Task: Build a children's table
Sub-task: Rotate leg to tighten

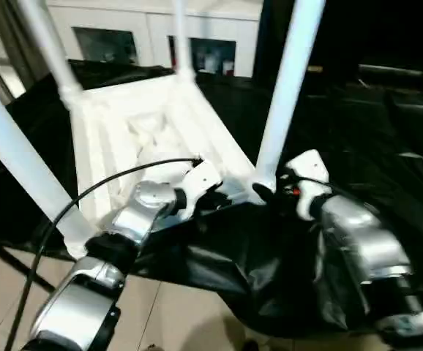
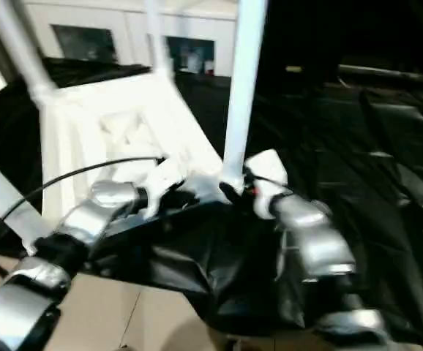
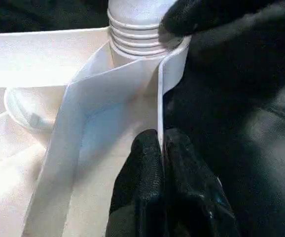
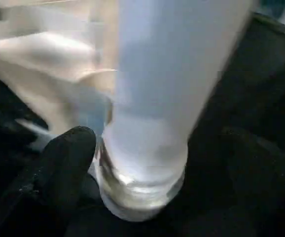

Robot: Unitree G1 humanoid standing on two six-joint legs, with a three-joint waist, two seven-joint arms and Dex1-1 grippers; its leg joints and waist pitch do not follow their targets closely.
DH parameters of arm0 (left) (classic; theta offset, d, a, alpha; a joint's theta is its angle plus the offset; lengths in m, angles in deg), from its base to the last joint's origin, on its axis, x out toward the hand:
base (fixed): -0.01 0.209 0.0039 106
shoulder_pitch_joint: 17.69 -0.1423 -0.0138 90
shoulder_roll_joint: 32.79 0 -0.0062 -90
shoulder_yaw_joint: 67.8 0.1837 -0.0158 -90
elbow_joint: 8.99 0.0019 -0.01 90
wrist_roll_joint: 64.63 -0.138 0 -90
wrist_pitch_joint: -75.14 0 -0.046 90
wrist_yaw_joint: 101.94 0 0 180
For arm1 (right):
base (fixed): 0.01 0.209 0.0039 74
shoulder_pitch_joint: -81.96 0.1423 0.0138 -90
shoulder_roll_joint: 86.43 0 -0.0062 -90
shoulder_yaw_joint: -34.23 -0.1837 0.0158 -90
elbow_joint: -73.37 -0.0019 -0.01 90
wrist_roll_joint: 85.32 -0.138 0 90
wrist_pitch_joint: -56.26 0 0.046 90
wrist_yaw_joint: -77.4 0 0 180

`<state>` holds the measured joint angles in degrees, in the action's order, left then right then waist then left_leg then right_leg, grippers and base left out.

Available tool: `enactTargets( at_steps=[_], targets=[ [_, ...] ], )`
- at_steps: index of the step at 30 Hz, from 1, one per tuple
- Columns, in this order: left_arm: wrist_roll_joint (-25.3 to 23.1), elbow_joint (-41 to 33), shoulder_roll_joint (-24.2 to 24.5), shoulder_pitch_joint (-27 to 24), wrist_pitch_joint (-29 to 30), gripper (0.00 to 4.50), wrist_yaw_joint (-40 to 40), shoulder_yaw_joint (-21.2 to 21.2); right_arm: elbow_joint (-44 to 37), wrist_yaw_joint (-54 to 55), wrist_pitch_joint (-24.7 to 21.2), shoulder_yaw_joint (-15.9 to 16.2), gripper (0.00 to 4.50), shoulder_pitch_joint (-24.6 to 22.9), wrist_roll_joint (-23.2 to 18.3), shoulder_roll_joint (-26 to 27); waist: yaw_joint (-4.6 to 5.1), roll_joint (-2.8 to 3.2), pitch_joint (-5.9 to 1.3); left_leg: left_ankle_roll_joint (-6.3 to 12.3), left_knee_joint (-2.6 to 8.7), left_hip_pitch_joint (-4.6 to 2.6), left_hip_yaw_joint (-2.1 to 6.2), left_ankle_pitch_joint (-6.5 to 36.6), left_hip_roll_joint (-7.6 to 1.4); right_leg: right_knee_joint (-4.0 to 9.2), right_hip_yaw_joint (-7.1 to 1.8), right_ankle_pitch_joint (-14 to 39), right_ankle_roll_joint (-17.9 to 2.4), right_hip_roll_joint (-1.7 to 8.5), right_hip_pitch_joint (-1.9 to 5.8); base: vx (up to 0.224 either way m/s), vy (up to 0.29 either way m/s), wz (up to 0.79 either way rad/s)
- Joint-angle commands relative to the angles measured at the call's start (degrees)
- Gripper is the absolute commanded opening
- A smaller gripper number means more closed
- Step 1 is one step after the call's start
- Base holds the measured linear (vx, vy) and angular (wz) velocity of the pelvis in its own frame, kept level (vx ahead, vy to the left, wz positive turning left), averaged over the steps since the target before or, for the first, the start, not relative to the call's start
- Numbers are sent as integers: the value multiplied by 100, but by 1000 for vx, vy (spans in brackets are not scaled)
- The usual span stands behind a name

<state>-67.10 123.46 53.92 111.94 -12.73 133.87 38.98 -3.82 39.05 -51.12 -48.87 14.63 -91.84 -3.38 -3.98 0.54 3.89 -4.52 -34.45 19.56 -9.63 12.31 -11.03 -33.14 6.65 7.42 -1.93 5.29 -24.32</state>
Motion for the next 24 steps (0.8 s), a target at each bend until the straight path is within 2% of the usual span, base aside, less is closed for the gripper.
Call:
enactTargets(
  at_steps=[1, 2, 7, 8, 17, 18, 21, 24],
  targets=[
    [309, -357, 18, -31, -255, 0, 397, 5, -278, -486, -111, 89, 442, -117, -109, -238, -30, -92, -444, 731, 357, 48, -3, 554, -151, 367, -297, 1885, -869, 307, 437, 0, 0, 0],
    [410, -531, 98, -104, -216, 0, 647, -3, -454, -780, -180, 125, 442, -215, -218, -462, -44, -105, -444, 716, 365, 64, 2, 546, -157, 356, -296, 1868, -885, 317, 451, 0, 0, 0],
    [584, -931, 198, -259, -77, 0, 1116, -24, -703, -1198, -361, 164, 442, -343, -364, -733, -106, -106, -448, 657, 367, 61, 2, 513, -169, 348, -302, 1900, -878, 324, 432, 0, 0, 0],
    [600, -975, 209, -277, -65, 0, 1162, -19, -712, -1244, -370, 196, 442, -362, -334, -751, -113, -125, -448, 656, 364, 49, -8, 524, -164, 357, -301, 1929, -871, 321, 420, 0, 0, 0],
    [565, -1143, 227, -377, 21, 0, 1208, -20, -716, -1286, -430, 211, 442, -337, -431, -655, -127, -139, -456, 601, 365, 69, -4, 439, -157, 361, -297, 2007, -761, 325, 418, 0, 0, 0],
    [536, -1165, 222, -393, 40, 0, 1222, -33, -717, -1306, -432, 207, 414, -347, -408, -663, -126, -135, -456, 602, 364, 75, -2, 403, -159, 347, -297, 1942, -777, 323, 421, 0, 0, 0],
    [519, -1167, 221, -400, 41, 0, 1227, -39, -704, -1318, -427, 204, 400, -354, -406, -661, -126, -135, -457, 616, 359, 79, -4, 383, -155, 342, -300, 1880, -796, 321, 421, 0, 0, 0],
    [500, -1198, 223, -425, 66, 0, 1223, -31, -667, -1315, -399, 226, 366, -372, -402, -661, -126, -128, -454, 604, 363, 80, -2, 405, -155, 352, -295, 1950, -774, 325, 425, 0, 0, 0]
  ],
)
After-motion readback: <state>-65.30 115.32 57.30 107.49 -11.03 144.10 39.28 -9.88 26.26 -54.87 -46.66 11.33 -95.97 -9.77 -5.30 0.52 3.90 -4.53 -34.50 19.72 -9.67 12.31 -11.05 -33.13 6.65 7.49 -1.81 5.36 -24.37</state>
